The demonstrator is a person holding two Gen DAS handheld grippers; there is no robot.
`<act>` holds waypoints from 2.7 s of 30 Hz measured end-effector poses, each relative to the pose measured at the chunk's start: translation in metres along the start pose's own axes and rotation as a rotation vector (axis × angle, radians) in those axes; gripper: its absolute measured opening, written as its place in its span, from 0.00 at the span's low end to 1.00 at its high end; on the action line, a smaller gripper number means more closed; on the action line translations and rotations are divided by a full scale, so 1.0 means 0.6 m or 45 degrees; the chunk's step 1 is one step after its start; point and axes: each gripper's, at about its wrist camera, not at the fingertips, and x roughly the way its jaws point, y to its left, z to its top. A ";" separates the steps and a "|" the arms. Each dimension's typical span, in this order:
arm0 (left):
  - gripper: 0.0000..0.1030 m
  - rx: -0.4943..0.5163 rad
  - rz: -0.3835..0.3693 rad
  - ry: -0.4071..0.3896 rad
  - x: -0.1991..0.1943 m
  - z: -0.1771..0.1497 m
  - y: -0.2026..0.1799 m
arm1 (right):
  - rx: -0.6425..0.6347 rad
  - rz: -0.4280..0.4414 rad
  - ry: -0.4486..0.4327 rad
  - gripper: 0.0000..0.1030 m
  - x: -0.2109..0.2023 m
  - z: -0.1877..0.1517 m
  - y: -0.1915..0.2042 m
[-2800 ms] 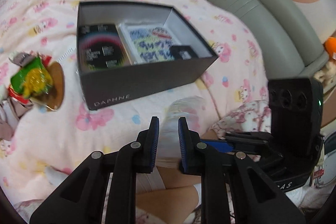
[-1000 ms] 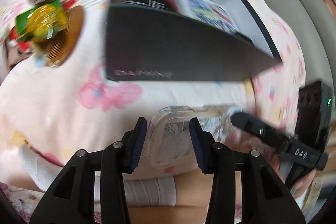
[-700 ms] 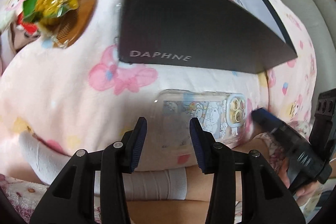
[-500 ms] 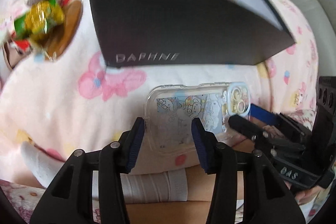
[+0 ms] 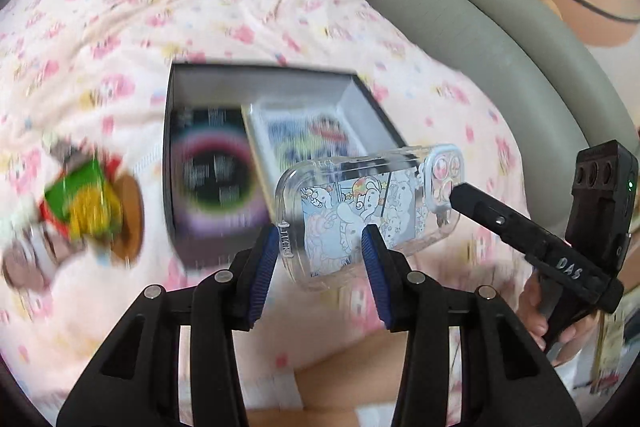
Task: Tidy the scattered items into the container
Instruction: 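Carry the phone case with the right tool over the black box, then lower the phone case into the black box and open the right tool, then withdraw the right tool from the black box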
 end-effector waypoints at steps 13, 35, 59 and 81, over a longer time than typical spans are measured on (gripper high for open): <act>0.42 -0.110 0.210 0.322 0.187 0.089 0.085 | -0.064 -0.053 0.439 0.45 0.218 0.052 -0.062; 0.21 -0.150 0.242 0.299 0.276 0.116 0.088 | -0.209 -0.262 0.472 0.42 0.314 0.090 -0.026; 0.21 -0.131 0.099 0.401 0.280 0.097 0.083 | -0.021 -0.218 0.503 0.42 0.251 0.050 -0.068; 0.45 0.156 0.085 0.128 0.138 0.003 -0.050 | 0.035 -0.296 0.019 0.40 0.076 -0.037 -0.011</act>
